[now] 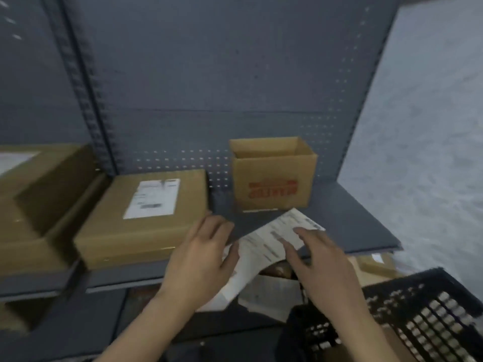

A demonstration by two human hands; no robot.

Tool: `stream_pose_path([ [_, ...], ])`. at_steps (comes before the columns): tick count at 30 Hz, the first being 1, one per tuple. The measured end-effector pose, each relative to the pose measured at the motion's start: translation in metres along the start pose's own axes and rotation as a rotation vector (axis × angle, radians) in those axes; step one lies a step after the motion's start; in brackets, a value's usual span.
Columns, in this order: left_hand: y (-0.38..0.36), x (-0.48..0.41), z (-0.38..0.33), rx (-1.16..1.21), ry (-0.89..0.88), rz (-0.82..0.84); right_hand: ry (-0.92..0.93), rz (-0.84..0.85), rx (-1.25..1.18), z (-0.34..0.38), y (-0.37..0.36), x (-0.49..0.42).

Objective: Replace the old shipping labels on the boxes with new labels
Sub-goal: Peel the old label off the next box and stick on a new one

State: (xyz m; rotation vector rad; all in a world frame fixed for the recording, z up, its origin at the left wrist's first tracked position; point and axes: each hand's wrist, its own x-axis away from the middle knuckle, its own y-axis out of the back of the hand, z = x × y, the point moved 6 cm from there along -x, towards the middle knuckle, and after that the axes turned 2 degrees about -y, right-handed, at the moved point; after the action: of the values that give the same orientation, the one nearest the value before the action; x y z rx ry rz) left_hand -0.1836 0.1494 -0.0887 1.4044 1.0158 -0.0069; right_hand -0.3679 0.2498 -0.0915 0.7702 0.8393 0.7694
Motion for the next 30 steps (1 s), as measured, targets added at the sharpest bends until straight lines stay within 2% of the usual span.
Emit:
stream_pose_path([
  [7, 0.050, 0.026, 0.131, -0.109, 0.281, 0.001, 0.177, 0.107, -0.081, 0.121, -0.067, -0.057],
  [11, 0.047, 0.029, 0.175, -0.165, 0.274, 0.117, 0.231, 0.104, -0.065, 0.167, -0.099, -0.086],
  [14, 0.039, 0.027, 0.187, -0.063, 0.237, 0.166, 0.232, 0.068, 0.010, 0.182, -0.112, -0.105],
  [20, 0.037, 0.021, 0.188, -0.004, 0.153, 0.132, 0.259, 0.073, 0.085, 0.191, -0.127, -0.133],
  [24, 0.039, 0.011, 0.203, 0.064, 0.223, 0.137, 0.281, 0.123, 0.085, 0.191, -0.143, -0.155],
  [30, 0.029, -0.016, 0.238, -0.012, 0.377, 0.198, 0.422, 0.199, 0.099, 0.204, -0.172, -0.188],
])
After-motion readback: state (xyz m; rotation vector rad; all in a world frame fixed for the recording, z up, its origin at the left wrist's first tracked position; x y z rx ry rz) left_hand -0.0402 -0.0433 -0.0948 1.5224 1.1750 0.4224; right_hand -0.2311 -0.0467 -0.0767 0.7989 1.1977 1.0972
